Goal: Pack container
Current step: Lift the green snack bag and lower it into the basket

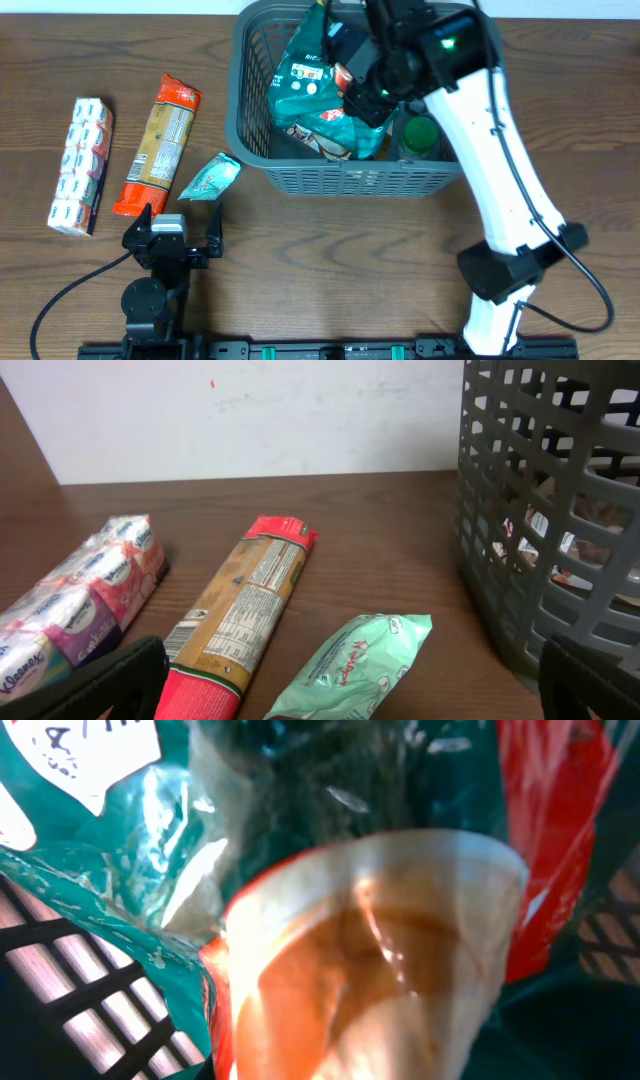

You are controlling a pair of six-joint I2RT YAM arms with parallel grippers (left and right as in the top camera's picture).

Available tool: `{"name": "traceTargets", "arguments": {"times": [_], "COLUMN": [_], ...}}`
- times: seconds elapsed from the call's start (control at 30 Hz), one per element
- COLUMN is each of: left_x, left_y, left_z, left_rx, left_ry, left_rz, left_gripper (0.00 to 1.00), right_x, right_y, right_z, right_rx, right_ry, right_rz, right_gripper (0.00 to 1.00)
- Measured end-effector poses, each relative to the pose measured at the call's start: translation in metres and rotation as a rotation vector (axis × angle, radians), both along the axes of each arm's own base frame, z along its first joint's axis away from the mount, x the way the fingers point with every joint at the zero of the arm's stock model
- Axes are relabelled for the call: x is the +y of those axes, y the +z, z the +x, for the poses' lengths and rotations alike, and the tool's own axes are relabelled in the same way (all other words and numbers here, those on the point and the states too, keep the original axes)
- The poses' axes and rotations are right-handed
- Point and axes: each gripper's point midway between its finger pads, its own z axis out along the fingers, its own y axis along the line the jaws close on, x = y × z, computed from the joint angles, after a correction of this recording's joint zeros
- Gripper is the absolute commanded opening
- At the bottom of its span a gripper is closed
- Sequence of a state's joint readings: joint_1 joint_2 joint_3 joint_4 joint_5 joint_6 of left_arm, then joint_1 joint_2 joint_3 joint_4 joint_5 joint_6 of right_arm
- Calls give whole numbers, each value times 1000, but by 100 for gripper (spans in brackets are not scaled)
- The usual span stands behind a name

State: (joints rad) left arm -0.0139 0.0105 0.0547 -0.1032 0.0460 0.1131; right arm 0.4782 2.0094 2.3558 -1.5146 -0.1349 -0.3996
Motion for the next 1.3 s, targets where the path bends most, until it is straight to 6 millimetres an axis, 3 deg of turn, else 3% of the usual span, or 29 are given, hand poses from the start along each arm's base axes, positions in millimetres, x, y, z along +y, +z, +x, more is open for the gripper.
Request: {"name": "traceTargets", "arguments": {"times": [0.37, 0.77, 0.8, 0.87, 1.17, 1.3], "left_x": [0, 0, 0, 0, 0, 0], "left_y": [0, 0, 0, 0, 0, 0], "left_z": [0, 0, 0, 0, 0, 0], "left_rx": [0, 0, 0, 0, 0, 0], "left_ry": [0, 0, 0, 0, 0, 0], "left_rz": [0, 0, 0, 0, 0, 0], "left_gripper": [99, 99, 99, 99, 99, 99], "right_x": [8, 9, 9, 9, 15, 18], "right_y": [-60, -72, -72, -72, -67, -47], "right_z": [12, 14, 14, 14, 21, 31], "right_rx": [128, 153, 153, 154, 120, 50], "right_ry": [16, 16, 17, 17, 9, -40], "right_rz": [-72, -85, -85, -84, -55, -11], "right_gripper": [1, 1, 14, 99, 99, 99]}}
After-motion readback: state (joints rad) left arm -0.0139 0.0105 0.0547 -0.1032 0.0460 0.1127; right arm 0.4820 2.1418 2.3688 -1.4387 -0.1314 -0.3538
